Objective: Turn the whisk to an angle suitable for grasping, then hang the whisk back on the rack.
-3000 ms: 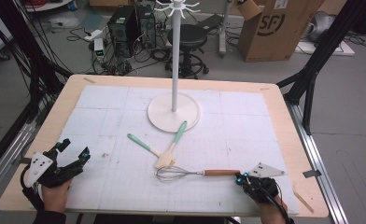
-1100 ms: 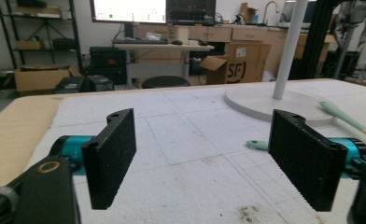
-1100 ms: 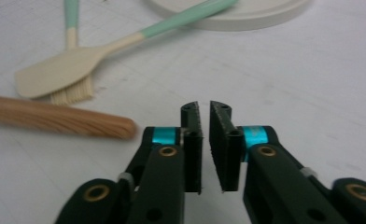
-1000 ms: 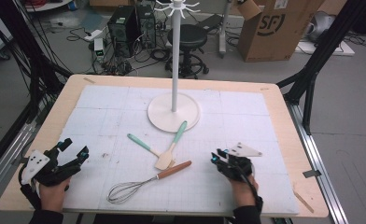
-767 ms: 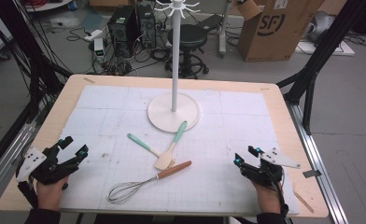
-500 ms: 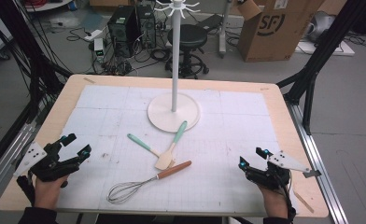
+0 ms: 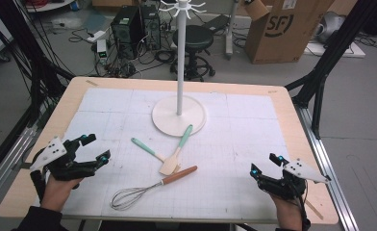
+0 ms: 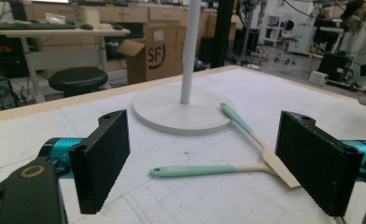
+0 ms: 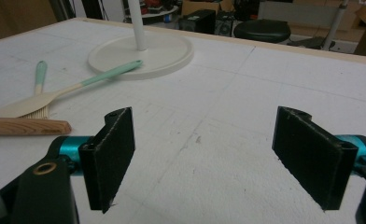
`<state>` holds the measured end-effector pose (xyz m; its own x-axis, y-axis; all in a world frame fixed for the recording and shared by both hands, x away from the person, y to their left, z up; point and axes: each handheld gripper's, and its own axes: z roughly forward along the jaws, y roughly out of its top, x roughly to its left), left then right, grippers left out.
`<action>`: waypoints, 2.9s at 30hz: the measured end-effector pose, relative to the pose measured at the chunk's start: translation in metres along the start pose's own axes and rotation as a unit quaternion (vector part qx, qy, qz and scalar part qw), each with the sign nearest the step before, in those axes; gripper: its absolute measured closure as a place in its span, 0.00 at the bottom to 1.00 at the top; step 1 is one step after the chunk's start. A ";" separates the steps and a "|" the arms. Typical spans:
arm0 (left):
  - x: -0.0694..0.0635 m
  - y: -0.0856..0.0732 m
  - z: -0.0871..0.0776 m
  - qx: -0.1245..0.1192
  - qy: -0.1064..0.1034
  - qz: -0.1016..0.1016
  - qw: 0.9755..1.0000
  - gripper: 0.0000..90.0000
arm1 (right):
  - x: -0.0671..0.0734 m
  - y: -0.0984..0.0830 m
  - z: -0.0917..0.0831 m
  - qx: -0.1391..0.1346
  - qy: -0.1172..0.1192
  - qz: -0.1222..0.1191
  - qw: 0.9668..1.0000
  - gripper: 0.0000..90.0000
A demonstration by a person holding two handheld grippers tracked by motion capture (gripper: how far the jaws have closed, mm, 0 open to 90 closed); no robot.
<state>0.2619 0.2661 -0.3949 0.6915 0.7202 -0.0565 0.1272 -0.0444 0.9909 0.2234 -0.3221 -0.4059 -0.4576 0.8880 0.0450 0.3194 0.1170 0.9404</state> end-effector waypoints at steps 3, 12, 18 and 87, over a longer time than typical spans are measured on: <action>-0.005 0.004 0.008 0.008 -0.014 0.007 1.000 0.21 | 0.000 0.000 0.000 0.001 0.001 0.003 1.000 0.22; -0.029 0.019 0.040 0.073 -0.073 0.059 0.993 0.26 | 0.003 0.003 0.003 0.003 0.006 -0.003 1.000 0.23; -0.046 0.024 0.072 0.125 -0.121 0.064 0.983 0.29 | 0.009 0.005 0.004 0.006 0.012 -0.016 1.000 0.23; -0.116 0.005 0.144 0.364 -0.197 0.120 0.903 0.79 | 0.015 0.001 0.014 0.015 0.035 -0.003 0.999 0.23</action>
<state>0.2847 0.0833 -0.4011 0.9420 0.3341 -0.0319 0.2746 -0.7123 0.6459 0.2286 -0.3024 -0.4090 -0.5160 0.8541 0.0644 0.3407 0.1357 0.9303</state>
